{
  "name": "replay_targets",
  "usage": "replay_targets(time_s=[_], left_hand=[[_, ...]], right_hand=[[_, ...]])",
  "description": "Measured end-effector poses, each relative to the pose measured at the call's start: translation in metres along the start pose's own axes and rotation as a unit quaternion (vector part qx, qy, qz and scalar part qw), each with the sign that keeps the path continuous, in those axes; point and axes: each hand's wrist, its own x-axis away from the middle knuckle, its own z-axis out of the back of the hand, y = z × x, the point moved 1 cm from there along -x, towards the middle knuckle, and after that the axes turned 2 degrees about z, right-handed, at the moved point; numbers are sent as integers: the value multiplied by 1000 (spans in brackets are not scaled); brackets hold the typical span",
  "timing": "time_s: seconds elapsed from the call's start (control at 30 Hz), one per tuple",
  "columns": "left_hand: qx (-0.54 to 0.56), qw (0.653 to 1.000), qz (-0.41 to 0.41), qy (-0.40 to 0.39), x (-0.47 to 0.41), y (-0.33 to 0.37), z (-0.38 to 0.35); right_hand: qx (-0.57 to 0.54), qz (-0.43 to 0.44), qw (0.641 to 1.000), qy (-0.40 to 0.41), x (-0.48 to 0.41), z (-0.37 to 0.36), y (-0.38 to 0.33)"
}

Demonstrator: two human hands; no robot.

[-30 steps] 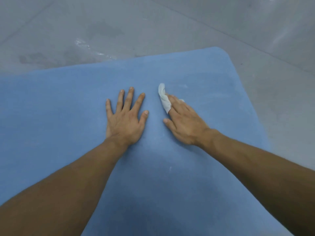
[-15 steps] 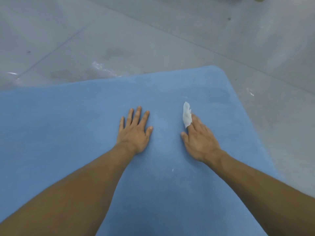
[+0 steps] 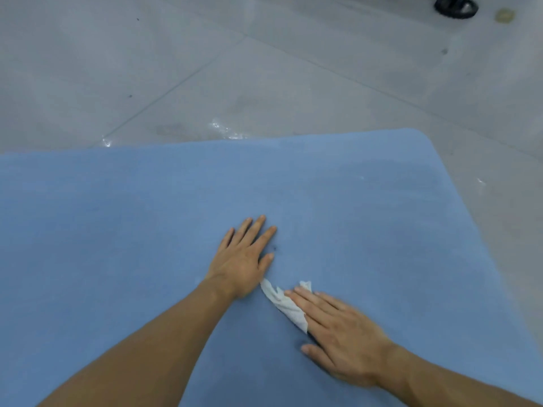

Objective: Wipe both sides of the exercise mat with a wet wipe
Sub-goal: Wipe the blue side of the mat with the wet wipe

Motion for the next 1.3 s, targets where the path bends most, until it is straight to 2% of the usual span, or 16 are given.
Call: replay_targets(time_s=[0.07, 0.2, 0.3, 0.4, 0.57, 0.67, 0.73, 0.83, 0.93, 1.1, 1.3], left_hand=[[1, 1000, 4, -3, 3, -1, 2], [4, 1000, 21, -1, 4, 4, 1], [9, 999, 38, 8, 6, 7, -4], [17, 998, 55, 15, 10, 10, -9], [23, 998, 54, 33, 18, 6, -14], [22, 998, 52, 39, 24, -1, -15], [20, 997, 61, 39, 28, -4, -16], [26, 997, 72, 33, 32, -3, -19], [24, 996, 75, 29, 31, -1, -19], [21, 997, 74, 24, 29, -1, -19], [21, 997, 74, 19, 28, -2, -20]], right_hand=[[-1, -53, 999, -7, 5, 3, 20], [-35, -231, 972, -9, 3, 12, 70], [-81, -284, 955, -9, -4, 9, 80], [-109, -256, 960, -6, -12, 3, 56], [-68, -133, 988, 26, -8, -7, 10], [-41, -94, 994, 24, -4, -9, 16], [-53, -146, 987, 31, -2, -9, 40], [-84, -268, 958, 56, 5, -6, 83], [-67, -304, 949, 43, 9, -4, 97], [-110, -228, 967, 24, -3, -2, 52], [-53, -86, 994, 40, -2, -17, -17]])
